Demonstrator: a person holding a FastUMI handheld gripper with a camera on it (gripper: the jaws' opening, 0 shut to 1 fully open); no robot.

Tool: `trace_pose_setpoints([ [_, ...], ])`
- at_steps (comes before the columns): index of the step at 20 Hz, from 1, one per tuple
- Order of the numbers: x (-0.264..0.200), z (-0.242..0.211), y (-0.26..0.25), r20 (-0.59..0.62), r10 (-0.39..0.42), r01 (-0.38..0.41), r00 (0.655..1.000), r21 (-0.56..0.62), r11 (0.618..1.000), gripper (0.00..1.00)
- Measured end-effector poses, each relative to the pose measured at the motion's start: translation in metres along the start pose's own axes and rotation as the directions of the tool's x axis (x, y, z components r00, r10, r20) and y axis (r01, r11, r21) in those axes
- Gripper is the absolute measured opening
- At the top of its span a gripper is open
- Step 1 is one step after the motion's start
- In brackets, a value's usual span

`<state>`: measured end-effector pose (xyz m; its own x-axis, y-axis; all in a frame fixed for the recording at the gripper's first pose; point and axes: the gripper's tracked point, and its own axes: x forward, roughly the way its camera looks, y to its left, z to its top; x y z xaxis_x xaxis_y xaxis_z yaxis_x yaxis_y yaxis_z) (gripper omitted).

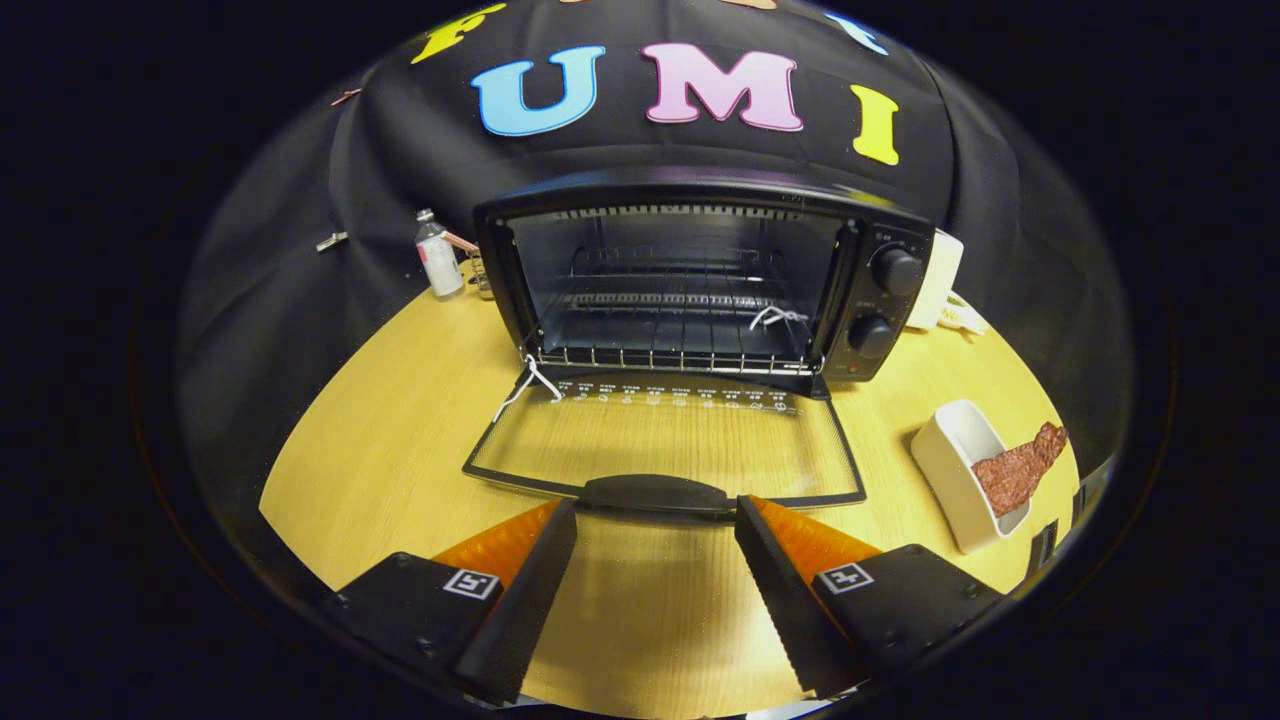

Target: Open the toaster oven, put the food inside, and close the toaster oven door.

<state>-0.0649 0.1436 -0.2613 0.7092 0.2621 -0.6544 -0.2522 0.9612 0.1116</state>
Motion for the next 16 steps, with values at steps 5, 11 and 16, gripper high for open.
trace_pose_setpoints([
  [5, -0.043, 0.052, -0.037, 0.108, -0.012, 0.016, 0.994, -0.04, 0.999, 0.98],
  [11, -0.079, 0.104, -0.122, 0.241, -0.032, 0.044, 0.97, -0.043, 0.998, 0.97],
  [16, -0.091, 0.105, -0.219, 0.216, -0.082, 0.08, 0.973, 0.019, 0.997, 0.97],
])
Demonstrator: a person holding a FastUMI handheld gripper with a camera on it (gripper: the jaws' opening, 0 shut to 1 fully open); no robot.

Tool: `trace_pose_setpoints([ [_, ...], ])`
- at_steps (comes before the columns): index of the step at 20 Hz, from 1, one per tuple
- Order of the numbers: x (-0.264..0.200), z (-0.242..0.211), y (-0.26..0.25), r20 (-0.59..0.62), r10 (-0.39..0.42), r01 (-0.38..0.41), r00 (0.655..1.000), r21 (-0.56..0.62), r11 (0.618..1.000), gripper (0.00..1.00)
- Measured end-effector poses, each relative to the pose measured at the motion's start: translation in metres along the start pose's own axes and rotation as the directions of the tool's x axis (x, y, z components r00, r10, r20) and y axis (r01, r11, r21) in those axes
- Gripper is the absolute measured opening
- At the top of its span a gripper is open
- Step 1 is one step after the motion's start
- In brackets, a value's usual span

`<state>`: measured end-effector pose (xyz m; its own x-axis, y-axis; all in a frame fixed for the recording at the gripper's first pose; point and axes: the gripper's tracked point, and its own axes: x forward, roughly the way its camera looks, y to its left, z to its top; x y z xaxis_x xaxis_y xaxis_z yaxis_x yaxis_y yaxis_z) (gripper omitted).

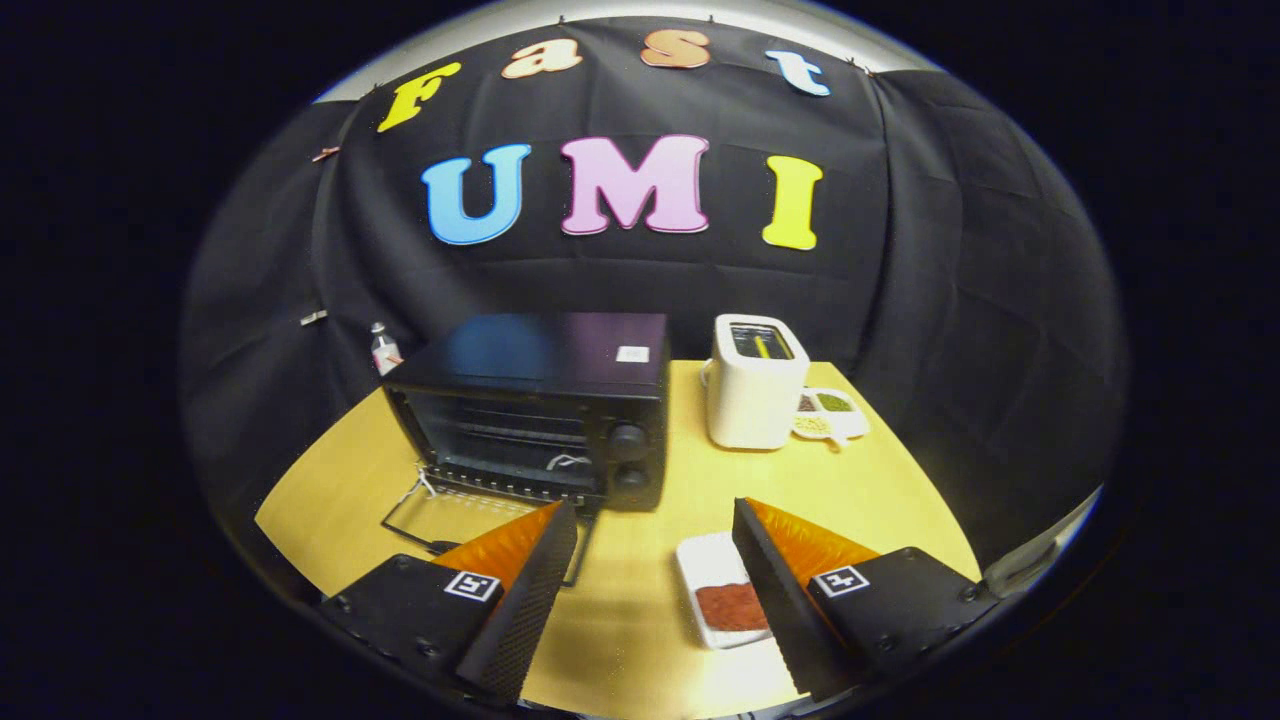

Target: Open the toaster oven, put the food inside, and close the toaster oven door.

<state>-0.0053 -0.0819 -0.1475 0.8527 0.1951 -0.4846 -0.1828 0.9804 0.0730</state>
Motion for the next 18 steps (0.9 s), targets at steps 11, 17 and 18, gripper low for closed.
trace_pose_setpoints([
  [11, 0.037, -0.098, -0.102, -0.287, 0.144, -0.076, 0.947, 0.236, 0.969, 0.99],
  [17, 0.051, -0.124, -0.096, -0.354, 0.259, -0.175, 0.899, 0.251, 0.952, 0.79],
  [18, 0.051, -0.124, -0.096, -0.351, 0.269, -0.188, 0.897, 0.248, 0.95, 0.7],
])
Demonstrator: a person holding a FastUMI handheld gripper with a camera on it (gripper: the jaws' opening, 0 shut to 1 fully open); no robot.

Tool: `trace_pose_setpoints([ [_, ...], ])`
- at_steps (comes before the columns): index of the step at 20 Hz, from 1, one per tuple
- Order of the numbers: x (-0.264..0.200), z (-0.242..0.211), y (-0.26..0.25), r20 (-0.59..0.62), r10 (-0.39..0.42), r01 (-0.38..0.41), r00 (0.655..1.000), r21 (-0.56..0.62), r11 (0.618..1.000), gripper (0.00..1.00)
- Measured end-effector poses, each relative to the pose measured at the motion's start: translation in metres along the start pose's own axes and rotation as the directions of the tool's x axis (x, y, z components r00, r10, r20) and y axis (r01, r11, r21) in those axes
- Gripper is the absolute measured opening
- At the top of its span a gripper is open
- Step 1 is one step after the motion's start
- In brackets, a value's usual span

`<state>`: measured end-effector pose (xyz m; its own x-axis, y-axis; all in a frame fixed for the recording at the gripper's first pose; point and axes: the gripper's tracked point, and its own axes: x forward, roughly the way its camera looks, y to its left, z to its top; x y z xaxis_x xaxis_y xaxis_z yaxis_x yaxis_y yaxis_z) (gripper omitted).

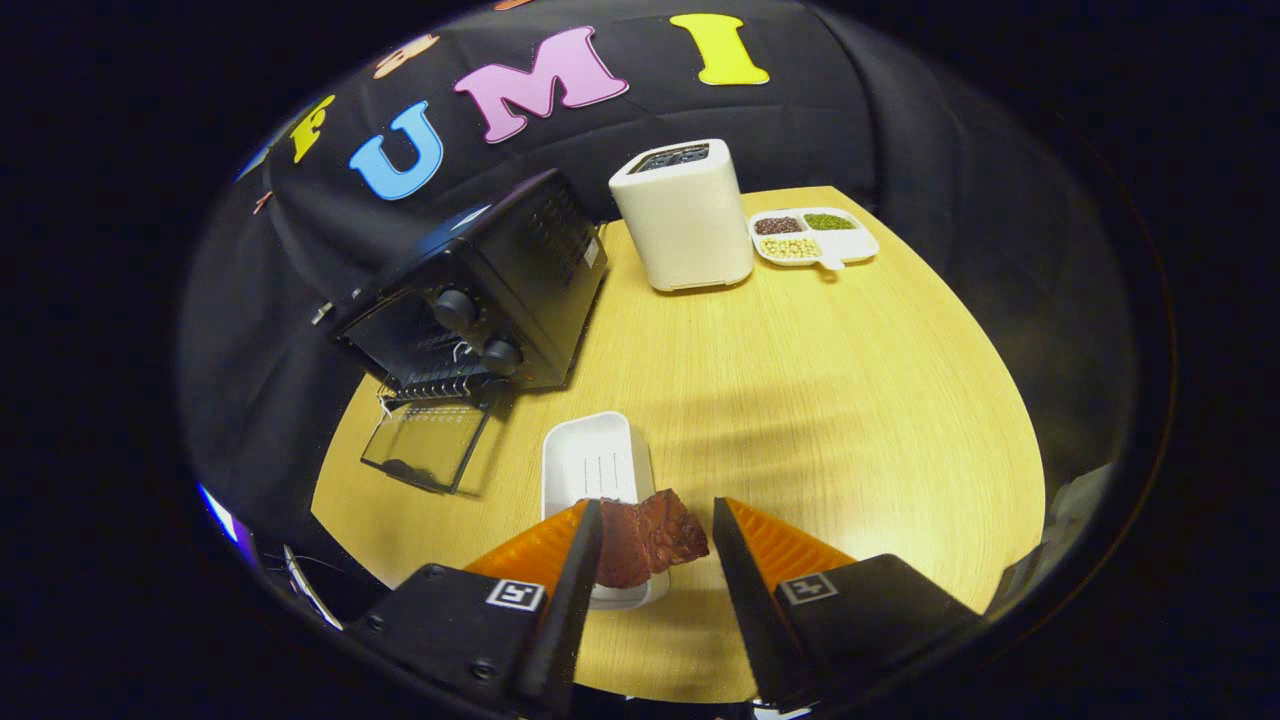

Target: Open the toaster oven, put the food inside, and close the toaster oven door.

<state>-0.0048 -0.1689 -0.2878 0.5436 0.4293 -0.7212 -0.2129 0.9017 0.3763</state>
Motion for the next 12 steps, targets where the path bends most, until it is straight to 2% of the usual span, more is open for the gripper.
trace_pose_setpoints([
  [2, 0.002, 0.001, -0.003, 0.002, 0.006, -0.006, 1.0, -0.018, 1.0, 0.51],
  [4, 0.002, -0.003, -0.005, -0.011, 0.019, -0.019, 1.0, -0.026, 0.999, 0.51],
  [6, 0.001, -0.007, -0.004, -0.037, 0.037, -0.038, 0.999, -0.015, 0.999, 0.42],
  [9, 0.002, -0.008, 0.002, -0.076, 0.093, -0.091, 0.993, 0.027, 0.995, 0.37],
  [12, 0.001, -0.006, 0.011, -0.101, 0.157, -0.146, 0.982, 0.103, 0.984, 0.26],
])
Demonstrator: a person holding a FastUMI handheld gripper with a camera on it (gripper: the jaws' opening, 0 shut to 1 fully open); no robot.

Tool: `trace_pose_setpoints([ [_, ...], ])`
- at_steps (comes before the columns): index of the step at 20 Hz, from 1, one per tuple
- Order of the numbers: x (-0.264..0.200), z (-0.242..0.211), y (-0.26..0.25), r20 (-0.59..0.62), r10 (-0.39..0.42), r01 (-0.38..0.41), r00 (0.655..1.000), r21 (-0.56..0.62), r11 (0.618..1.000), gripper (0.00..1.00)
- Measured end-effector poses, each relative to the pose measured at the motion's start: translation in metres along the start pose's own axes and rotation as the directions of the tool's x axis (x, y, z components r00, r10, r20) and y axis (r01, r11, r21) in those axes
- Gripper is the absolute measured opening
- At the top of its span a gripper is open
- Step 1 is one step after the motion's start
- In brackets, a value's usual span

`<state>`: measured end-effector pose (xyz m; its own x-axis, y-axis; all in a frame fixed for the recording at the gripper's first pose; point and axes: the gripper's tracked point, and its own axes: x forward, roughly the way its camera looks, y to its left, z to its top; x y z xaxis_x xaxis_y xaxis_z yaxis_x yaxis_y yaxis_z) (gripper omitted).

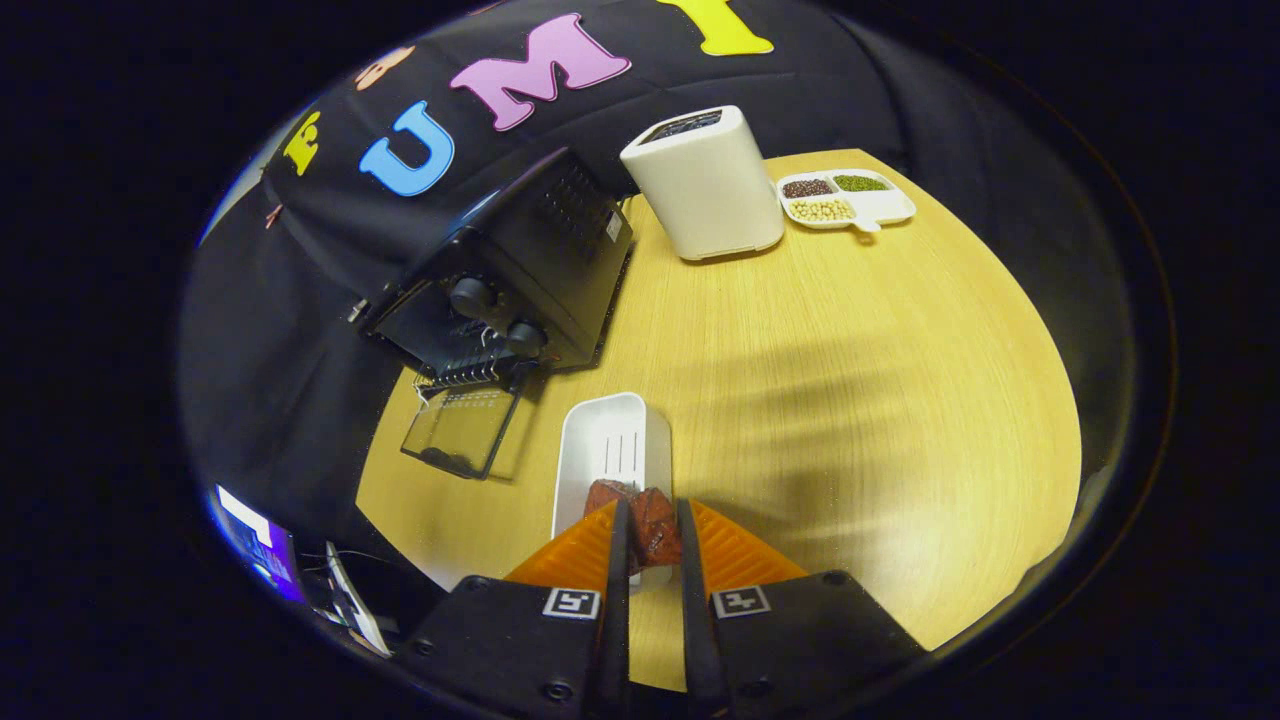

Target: Open the toaster oven, put the food inside, and close the toaster oven door.

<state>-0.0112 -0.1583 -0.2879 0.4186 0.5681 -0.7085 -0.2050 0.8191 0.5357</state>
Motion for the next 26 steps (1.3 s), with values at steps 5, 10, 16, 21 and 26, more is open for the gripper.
trace_pose_setpoints([
  [5, -0.01, 0.007, 0.012, -0.002, 0.04, -0.04, 0.999, 0.059, 0.997, 0.14],
  [10, -0.033, 0.02, 0.021, 0.042, 0.046, -0.05, 0.998, 0.096, 0.994, 0.14],
  [16, -0.055, 0.047, 0.077, 0.144, 0.091, -0.111, 0.985, 0.138, 0.984, 0.14],
  [21, -0.044, 0.06, 0.132, 0.271, 0.122, -0.17, 0.955, 0.158, 0.973, 0.14],
  [26, -0.015, 0.063, 0.184, 0.376, 0.123, -0.224, 0.918, 0.239, 0.945, 0.14],
])
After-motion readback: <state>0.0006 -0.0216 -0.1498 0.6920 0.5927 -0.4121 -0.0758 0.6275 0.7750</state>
